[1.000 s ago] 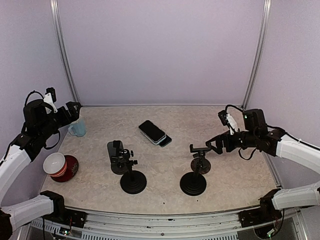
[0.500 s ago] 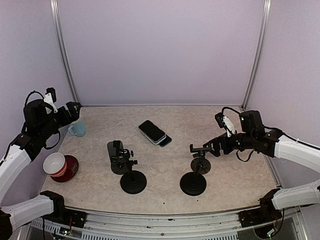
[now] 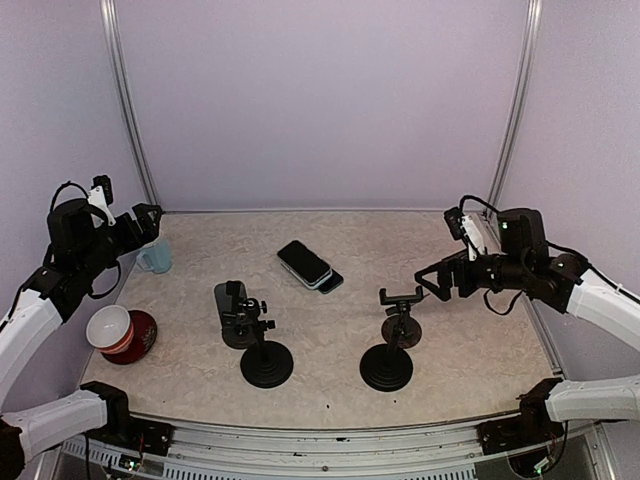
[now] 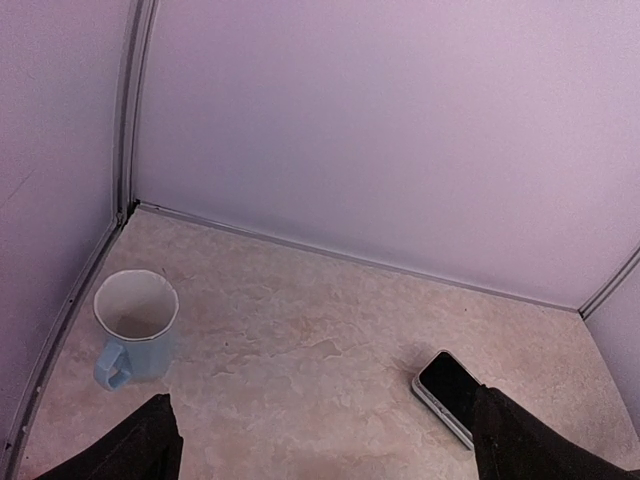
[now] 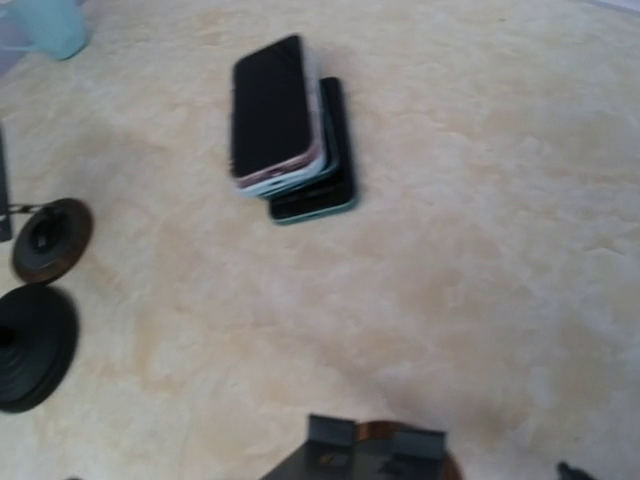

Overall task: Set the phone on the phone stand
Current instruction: Pick up the phone stand at the center of the board.

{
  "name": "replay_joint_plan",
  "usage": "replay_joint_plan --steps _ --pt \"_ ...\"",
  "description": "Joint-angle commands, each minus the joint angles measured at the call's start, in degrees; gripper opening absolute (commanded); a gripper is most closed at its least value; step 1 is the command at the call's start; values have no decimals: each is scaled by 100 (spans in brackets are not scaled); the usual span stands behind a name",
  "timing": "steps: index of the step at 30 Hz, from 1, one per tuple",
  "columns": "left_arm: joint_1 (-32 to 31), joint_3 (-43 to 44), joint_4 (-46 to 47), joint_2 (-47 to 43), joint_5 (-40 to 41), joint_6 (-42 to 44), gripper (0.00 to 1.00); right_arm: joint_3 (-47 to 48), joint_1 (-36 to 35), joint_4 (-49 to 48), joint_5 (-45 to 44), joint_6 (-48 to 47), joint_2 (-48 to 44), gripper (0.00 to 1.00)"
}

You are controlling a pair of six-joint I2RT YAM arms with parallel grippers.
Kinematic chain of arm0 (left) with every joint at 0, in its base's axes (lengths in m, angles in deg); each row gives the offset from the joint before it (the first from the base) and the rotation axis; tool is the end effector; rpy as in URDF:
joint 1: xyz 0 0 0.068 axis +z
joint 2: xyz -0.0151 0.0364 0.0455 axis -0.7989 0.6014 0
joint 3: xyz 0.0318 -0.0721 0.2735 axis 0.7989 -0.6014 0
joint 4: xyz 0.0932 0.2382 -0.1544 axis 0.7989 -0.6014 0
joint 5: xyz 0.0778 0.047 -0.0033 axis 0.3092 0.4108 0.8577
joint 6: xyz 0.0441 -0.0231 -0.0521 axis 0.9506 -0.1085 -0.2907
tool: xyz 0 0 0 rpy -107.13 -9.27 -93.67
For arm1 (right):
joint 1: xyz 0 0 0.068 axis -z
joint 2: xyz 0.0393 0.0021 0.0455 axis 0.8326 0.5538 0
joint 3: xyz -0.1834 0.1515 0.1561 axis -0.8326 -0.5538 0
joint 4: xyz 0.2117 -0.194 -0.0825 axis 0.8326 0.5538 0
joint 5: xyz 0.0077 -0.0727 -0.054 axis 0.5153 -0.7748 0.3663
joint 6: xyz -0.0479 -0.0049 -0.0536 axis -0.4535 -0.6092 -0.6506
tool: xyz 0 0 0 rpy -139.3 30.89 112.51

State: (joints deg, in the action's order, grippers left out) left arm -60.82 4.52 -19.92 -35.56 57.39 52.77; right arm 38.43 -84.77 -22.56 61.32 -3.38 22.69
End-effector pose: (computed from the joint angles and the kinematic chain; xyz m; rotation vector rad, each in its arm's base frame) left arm 0.2468 -0.0317 0.3291 -0.2209 1.7568 -0.3322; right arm 0.2336 0.1447 0.2755 -0.5051 2.0927 0.6878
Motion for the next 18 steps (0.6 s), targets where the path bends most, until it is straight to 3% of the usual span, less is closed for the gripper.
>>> replay_joint_plan --steps 1,5,11,18 --pt "48 -51 135 -3 -59 -21 99 130 -51 321 429 -64 -257 100" --pt "41 -51 134 -3 -61 -19 99 200 -52 428 643 -81 -421 100" --pt "46 -56 141 -12 -75 -21 99 73 -54 259 1627 -240 -689 100" --pt "46 -60 143 -19 -87 -170 99 152 -69 237 2396 -515 -441 100"
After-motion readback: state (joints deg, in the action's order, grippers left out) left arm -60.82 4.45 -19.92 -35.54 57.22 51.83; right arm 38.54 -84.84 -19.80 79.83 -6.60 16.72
